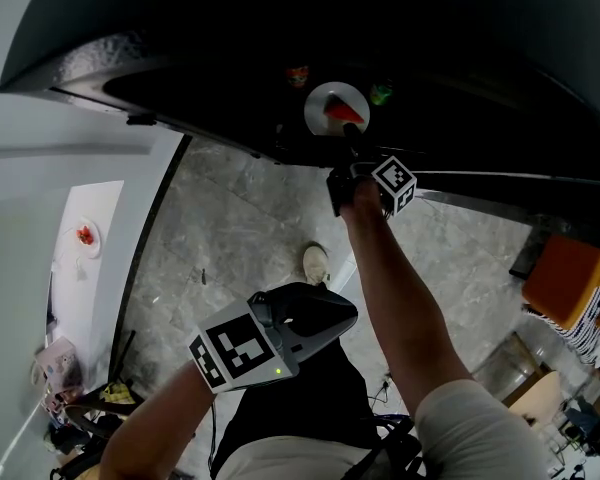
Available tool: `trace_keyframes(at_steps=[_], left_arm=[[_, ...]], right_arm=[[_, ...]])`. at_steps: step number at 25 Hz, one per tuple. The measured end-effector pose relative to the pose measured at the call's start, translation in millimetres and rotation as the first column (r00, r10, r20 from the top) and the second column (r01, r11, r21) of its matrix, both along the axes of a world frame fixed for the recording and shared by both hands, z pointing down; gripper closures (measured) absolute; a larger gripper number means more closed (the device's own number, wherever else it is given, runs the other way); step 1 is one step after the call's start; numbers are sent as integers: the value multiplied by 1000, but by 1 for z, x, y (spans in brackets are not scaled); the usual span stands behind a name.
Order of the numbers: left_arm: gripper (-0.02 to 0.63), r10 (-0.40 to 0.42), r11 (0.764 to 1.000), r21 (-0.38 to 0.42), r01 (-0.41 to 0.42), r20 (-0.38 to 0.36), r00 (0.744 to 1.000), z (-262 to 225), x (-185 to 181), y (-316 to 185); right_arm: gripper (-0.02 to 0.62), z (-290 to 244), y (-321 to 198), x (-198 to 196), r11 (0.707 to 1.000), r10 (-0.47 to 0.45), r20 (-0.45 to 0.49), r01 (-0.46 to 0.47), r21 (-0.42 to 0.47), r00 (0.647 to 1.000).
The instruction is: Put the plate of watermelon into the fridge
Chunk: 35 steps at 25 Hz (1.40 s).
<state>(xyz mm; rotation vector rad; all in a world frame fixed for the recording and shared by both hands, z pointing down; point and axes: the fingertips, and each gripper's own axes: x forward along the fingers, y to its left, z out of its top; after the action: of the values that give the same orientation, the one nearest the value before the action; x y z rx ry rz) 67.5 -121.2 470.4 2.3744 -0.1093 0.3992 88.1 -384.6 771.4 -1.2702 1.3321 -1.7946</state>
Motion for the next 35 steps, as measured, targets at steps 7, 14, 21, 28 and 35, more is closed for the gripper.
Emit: trace_keyframes(at_steps=[7, 14, 21, 28, 35], left_arm=[[589, -7, 1000, 4, 7, -4, 1000, -4, 2, 0], [589, 2, 1000, 27, -2, -17, 1000, -20, 6, 13], [589, 46, 995, 87, -40, -64, 997, -61, 0, 58], [589, 44, 992, 118, -36, -63, 997, -105, -40, 139], [591, -1, 990, 139, 9, -57, 998, -147, -84, 212]], right_arm=[[282, -2, 12, -5, 998, -46, -20, 45, -39, 999], [284, -21, 38, -16, 987, -158, -93, 157, -16, 983], [423, -80, 107, -40, 908, -400, -262, 418, 15, 878], [580, -162, 225, -62, 801, -542, -371, 597, 43, 754], [580, -265, 332, -84, 720, -581, -467, 689, 89, 667]])
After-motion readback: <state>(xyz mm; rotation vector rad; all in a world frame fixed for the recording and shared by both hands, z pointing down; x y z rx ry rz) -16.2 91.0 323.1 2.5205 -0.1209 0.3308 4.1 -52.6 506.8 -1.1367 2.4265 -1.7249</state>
